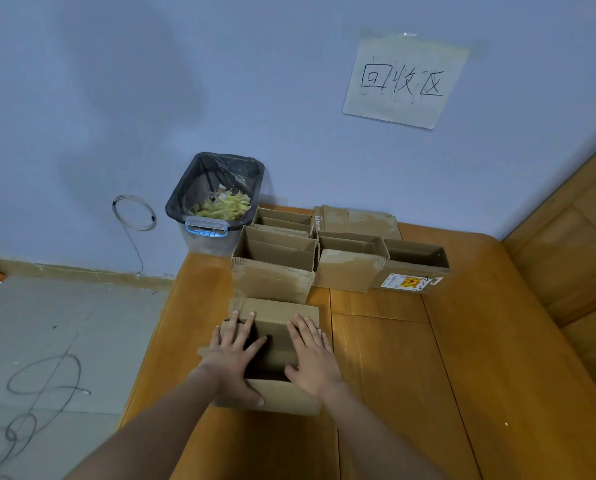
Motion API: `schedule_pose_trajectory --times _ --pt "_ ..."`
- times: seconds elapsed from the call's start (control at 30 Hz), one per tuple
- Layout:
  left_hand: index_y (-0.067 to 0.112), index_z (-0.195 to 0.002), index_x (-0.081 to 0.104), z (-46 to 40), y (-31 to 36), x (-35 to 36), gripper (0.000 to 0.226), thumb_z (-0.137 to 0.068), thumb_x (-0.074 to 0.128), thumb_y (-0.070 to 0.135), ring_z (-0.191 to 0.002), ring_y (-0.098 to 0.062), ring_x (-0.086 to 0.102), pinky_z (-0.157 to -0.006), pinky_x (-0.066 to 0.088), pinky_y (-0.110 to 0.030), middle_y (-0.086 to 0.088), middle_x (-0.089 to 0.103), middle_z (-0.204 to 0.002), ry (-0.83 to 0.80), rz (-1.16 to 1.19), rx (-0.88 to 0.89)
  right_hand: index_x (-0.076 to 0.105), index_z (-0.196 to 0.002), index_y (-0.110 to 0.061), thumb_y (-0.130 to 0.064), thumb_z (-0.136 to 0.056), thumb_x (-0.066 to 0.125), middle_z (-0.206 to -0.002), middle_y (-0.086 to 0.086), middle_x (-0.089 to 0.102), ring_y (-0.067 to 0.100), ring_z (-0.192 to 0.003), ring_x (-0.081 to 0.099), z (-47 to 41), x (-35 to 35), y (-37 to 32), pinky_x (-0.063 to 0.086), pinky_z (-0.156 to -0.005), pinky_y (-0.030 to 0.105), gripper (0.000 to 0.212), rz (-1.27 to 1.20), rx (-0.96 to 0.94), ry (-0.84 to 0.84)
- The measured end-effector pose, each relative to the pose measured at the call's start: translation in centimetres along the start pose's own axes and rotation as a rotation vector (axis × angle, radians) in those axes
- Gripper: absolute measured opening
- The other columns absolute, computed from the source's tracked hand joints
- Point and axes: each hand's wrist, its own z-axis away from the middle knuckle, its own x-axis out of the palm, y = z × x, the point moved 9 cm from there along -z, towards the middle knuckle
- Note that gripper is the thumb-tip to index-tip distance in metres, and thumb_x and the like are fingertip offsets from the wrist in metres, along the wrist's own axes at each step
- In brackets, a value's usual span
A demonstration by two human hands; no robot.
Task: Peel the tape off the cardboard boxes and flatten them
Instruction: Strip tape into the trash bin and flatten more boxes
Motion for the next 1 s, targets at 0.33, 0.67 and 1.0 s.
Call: schedule_pose_trajectory --times 0.33,0.67,1.0 --pt "0.03 -0.154 -0.009 -1.3 3.0 -0.7 0.127 -0.058 0.048 0.092 -0.125 -0.039 -0.049 -0.11 -0.017 -0.061 -0.009 -0.048 -0.144 0.022 0.053 0.011 -0.003 -0.154 -0.028 -0.039 -0.094 0.045 -0.16 -0.01 -0.015 0.01 -0.144 -0.021 0.4 -0.8 3.3 -0.008 -0.116 0.042 0.078 0.028 0.026 -0.028" --pt "0.023 -0.156 0.001 0.0 2.6 -0.9 0.095 -0.083 0.017 0.082 -0.142 -0.026 -0.032 -0.116 -0.013 -0.051 -0.003 -0.032 -0.156 0.114 0.128 -0.036 -0.005 -0.154 -0.026 -0.038 -0.095 0.046 -0.158 -0.009 -0.023 0.01 -0.141 -0.028 1.4 -0.7 2.7 -0.012 -0.115 0.039 0.078 -0.058 0.037 -0.024" --pt "0.019 -0.156 0.007 0.5 4.3 -2.3 0.072 -0.099 0.018 0.061 -0.147 -0.014 -0.016 -0.111 -0.021 -0.03 0.001 -0.005 -0.163 0.193 0.142 0.01 0.007 -0.154 -0.026 -0.05 -0.098 0.027 -0.161 -0.009 -0.005 0.009 -0.141 -0.027 3.5 -0.6 1.2 -0.02 -0.114 0.042 0.064 0.048 -0.108 -0.011"
